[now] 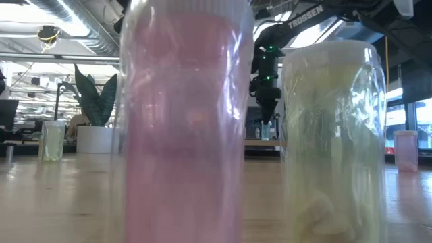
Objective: Pick and place medicine bottles onto shelf by color
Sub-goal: Put the top right blue pill bottle on the shelf, then put the top left pink pill bottle on the shelf
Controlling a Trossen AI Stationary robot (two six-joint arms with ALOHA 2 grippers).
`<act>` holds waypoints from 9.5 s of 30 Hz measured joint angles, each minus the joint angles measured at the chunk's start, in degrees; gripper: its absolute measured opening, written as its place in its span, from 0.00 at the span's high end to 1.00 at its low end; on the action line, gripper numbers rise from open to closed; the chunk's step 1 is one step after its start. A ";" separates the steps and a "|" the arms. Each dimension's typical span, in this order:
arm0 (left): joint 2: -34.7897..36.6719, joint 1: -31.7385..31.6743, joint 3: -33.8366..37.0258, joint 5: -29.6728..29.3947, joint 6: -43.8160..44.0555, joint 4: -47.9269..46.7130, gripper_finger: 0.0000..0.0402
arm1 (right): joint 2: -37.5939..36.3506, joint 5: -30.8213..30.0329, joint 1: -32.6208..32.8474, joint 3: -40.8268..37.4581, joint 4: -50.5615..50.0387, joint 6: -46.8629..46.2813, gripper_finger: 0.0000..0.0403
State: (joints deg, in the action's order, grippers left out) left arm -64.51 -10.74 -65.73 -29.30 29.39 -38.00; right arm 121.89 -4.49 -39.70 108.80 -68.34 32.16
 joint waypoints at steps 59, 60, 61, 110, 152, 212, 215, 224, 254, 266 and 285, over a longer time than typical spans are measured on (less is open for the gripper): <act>0.00 0.01 0.00 0.01 0.01 -0.01 0.83 | 0.19 -0.03 -0.13 4.93 -4.52 -0.48 0.40; 0.00 0.00 0.00 0.00 0.00 -0.01 0.83 | 0.19 -0.02 -0.13 5.28 -4.72 -0.48 0.40; 0.00 0.00 0.00 0.01 0.00 -0.02 0.83 | 0.19 -0.01 -0.13 5.56 -4.82 -0.48 0.40; 0.01 0.02 0.00 0.02 0.00 0.00 0.83 | -17.08 20.37 17.93 24.17 -17.66 -7.91 0.40; 4.37 24.02 0.02 10.18 -8.36 -5.11 0.83 | -17.69 3.83 40.92 -0.39 0.72 -25.68 0.40; 4.48 28.02 0.02 0.11 0.22 -5.05 0.83 | -17.17 14.68 35.36 -41.03 50.02 -9.22 0.40; 4.48 28.02 0.02 0.12 0.16 -5.05 0.83 | -17.17 14.66 35.36 -42.39 52.28 -9.20 0.40; 4.48 28.02 0.02 0.13 0.11 -5.09 0.83 | -17.17 14.66 35.36 -44.44 54.94 -9.20 0.40; 4.46 28.02 0.00 0.15 0.17 -5.14 0.83 | -15.83 13.57 35.32 -44.46 56.65 -9.60 0.52; 4.46 28.04 0.00 0.15 0.17 -5.16 0.83 | -15.85 13.04 35.32 -44.46 56.94 -10.86 0.68; 4.46 28.02 0.00 0.15 0.11 -5.26 0.83 | -15.85 13.16 34.69 -41.96 53.89 -18.66 0.70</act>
State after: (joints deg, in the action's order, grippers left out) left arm -60.05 17.28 -65.73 -29.15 29.50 -43.25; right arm 106.04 8.68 -5.01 66.84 -14.45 13.50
